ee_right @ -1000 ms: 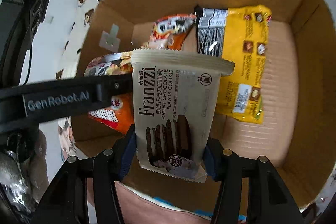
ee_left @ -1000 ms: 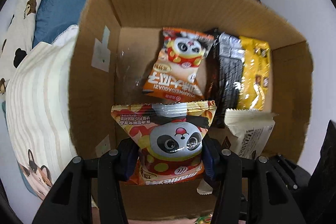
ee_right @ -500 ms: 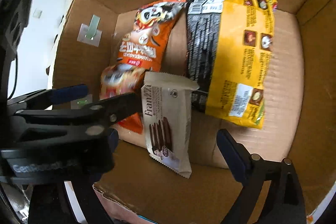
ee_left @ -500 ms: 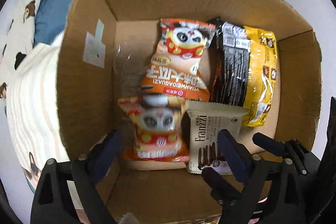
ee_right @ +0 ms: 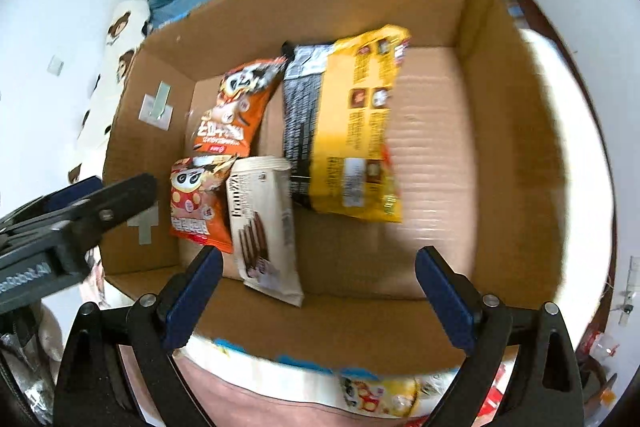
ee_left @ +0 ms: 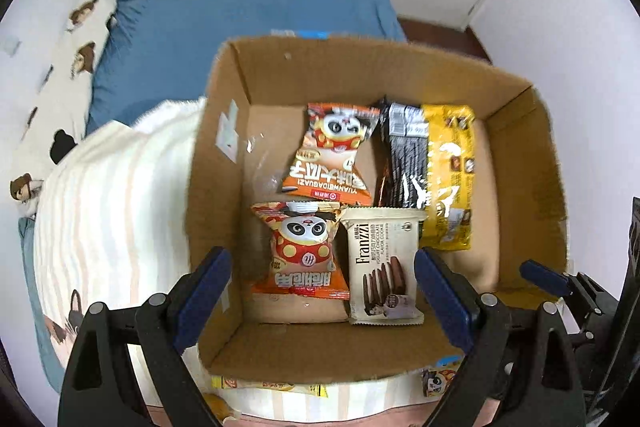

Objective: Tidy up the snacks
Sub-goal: 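Lower both packets into the box beside the others and release, then grasp the yellow GUOBA bag with the left tool while the right tool grasps a red spicy strip pack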

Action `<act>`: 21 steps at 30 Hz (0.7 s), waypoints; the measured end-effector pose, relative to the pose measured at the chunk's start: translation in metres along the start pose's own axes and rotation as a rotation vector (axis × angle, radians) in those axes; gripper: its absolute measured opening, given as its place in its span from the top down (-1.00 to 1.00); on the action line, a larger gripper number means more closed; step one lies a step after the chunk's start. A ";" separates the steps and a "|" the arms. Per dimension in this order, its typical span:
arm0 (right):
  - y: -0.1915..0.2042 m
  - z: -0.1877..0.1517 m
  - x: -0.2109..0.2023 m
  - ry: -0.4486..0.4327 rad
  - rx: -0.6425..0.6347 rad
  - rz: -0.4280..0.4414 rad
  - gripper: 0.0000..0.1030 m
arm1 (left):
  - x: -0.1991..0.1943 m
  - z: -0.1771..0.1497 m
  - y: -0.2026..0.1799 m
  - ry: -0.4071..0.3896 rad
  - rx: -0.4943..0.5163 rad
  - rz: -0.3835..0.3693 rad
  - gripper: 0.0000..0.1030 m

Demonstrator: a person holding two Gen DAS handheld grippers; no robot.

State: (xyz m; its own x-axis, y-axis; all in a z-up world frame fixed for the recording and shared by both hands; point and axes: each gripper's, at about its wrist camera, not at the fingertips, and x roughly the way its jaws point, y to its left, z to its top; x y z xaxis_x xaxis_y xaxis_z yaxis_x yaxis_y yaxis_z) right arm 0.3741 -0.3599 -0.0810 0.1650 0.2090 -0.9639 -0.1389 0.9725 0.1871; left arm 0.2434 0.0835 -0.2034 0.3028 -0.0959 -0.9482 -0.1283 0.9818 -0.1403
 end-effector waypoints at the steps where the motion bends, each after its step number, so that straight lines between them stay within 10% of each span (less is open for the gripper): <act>1: -0.001 -0.004 -0.010 -0.022 0.000 -0.012 -0.92 | -0.008 -0.005 -0.001 -0.027 0.003 0.010 -0.82; 21: 0.012 -0.091 -0.134 -0.256 -0.008 0.039 -0.92 | -0.114 -0.099 -0.008 -0.284 0.000 0.031 -0.82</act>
State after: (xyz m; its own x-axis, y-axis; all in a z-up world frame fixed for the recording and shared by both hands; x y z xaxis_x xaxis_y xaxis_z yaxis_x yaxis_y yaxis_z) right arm 0.2619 -0.3859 0.0329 0.4009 0.2663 -0.8766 -0.1574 0.9626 0.2204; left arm 0.1160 0.0700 -0.1222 0.5510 -0.0159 -0.8343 -0.1415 0.9836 -0.1122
